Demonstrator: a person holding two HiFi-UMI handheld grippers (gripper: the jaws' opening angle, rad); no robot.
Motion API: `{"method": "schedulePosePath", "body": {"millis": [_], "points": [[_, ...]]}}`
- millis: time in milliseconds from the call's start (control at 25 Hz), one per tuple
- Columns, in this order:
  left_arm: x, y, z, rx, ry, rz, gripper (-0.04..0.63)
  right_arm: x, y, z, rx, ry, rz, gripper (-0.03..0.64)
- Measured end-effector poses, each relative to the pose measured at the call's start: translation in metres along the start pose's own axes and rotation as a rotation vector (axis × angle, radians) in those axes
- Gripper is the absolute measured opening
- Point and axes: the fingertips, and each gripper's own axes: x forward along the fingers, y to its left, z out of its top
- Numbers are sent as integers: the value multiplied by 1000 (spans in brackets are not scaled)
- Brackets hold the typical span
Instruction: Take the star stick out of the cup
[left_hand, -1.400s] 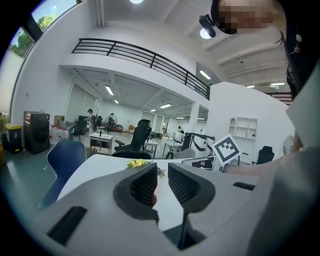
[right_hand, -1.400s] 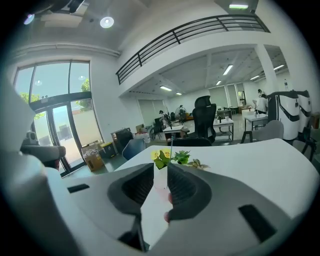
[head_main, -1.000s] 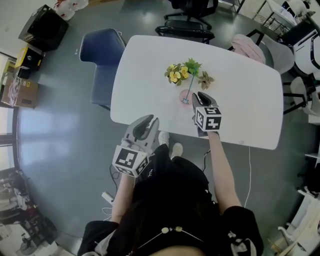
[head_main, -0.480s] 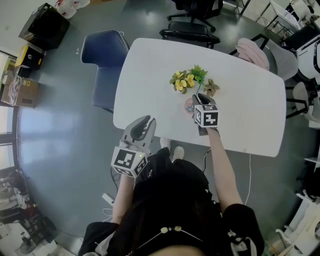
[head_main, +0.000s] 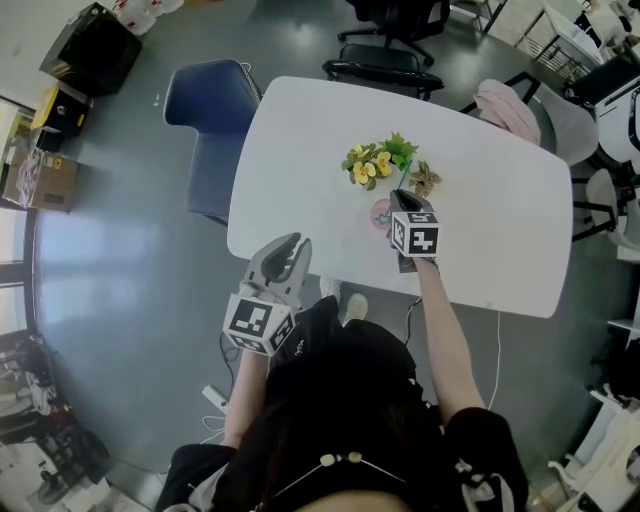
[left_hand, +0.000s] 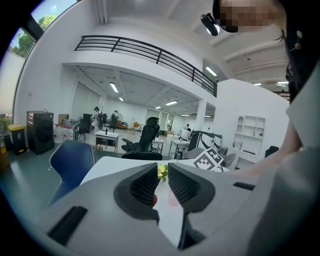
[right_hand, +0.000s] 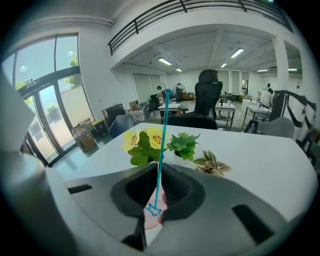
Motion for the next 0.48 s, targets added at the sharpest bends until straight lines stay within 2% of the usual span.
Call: {"method": "schedulePosePath", "body": {"millis": [480], "points": [[9,-12,6,20,-15,-41,66,-53,11,31,31,-161,16,21]]}}
